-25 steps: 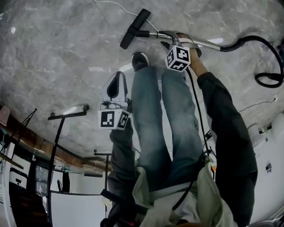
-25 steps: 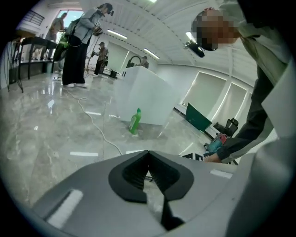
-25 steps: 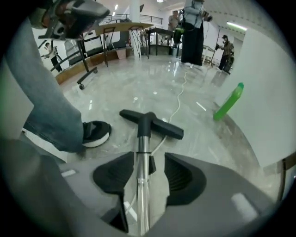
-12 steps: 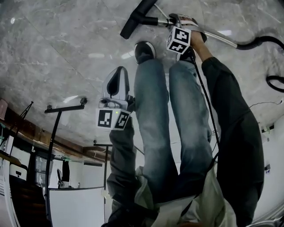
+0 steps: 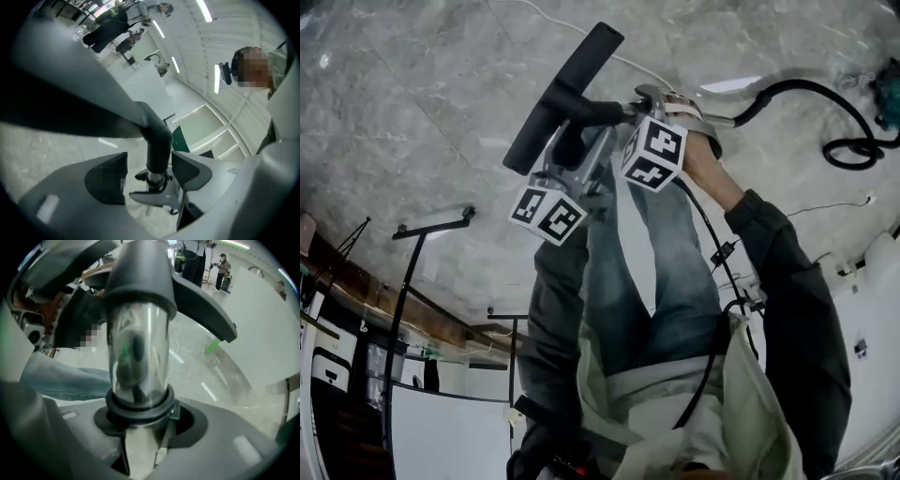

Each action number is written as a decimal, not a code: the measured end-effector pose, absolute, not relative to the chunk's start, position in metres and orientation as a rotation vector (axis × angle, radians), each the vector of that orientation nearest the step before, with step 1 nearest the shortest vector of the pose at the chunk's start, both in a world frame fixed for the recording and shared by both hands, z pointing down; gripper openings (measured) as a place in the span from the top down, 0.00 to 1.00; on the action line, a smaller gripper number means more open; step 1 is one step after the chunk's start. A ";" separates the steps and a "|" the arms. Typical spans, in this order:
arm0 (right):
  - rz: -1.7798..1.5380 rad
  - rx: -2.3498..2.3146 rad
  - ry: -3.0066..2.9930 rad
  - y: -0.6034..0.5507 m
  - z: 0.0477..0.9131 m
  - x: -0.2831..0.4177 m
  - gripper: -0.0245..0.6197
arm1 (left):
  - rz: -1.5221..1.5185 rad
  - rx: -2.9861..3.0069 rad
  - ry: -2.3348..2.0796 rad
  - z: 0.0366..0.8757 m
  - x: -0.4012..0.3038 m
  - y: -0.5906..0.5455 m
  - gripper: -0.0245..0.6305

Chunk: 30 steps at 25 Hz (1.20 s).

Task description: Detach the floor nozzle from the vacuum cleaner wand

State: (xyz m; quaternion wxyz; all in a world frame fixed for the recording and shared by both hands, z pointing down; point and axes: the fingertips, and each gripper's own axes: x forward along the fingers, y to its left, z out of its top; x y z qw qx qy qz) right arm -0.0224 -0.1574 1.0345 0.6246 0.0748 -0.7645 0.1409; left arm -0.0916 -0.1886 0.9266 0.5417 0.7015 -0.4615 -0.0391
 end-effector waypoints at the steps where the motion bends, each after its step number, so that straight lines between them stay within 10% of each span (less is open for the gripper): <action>1: 0.341 0.180 -1.757 -0.155 1.009 -0.018 0.64 | -0.122 1.729 -1.091 0.901 -0.082 -0.200 0.49; 9: 0.290 0.199 -2.001 -0.150 0.820 -0.010 0.64 | -0.329 2.150 -0.960 0.693 -0.010 -0.239 0.71; 30: -0.375 1.267 -2.136 -0.063 0.434 -0.025 0.60 | -0.415 2.541 -0.879 0.307 -0.016 -0.091 0.76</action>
